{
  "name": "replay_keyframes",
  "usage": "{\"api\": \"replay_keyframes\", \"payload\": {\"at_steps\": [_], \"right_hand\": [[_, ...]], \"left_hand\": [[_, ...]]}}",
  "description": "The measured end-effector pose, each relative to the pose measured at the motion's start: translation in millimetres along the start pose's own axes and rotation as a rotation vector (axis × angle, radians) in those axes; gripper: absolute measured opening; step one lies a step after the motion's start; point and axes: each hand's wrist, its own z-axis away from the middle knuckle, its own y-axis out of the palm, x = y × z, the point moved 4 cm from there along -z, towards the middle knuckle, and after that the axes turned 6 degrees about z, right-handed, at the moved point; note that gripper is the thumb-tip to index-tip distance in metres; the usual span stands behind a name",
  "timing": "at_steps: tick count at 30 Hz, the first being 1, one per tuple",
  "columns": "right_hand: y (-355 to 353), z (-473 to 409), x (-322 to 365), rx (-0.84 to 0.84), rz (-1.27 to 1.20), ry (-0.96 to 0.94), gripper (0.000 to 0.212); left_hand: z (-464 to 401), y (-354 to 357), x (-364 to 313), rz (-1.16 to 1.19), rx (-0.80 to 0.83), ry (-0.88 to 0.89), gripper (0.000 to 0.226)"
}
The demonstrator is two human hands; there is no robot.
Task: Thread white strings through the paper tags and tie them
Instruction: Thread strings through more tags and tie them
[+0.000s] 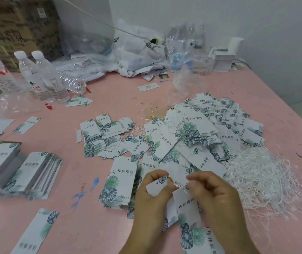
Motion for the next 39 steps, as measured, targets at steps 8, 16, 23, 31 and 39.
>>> {"api": "replay_keyframes", "payload": {"at_steps": [8,16,23,31,39], "right_hand": [[10.3,3.5,0.9,0.012,0.149,-0.088,0.028],[7.6,-1.8,-3.8,0.055,0.175,-0.035,0.022],[12.5,4.7,-1.2,-0.016,0.234,-0.164,0.018],[16.0,7.4,0.4,-0.057,0.38,-0.278,0.023],[13.2,7.6,4.2,-0.146,0.402,-0.335,0.012]], "left_hand": [[-0.9,-1.6,0.6,-0.137,0.019,0.078,0.032],[2.0,0.1,3.7,-0.286,0.079,0.168,0.025],[7.5,0.2,12.1,-0.192,0.111,0.017,0.031],[8.1,-0.6,16.2,-0.277,0.171,0.059,0.052],[8.5,8.2,12.6,-0.025,0.15,-0.087,0.023]]}}
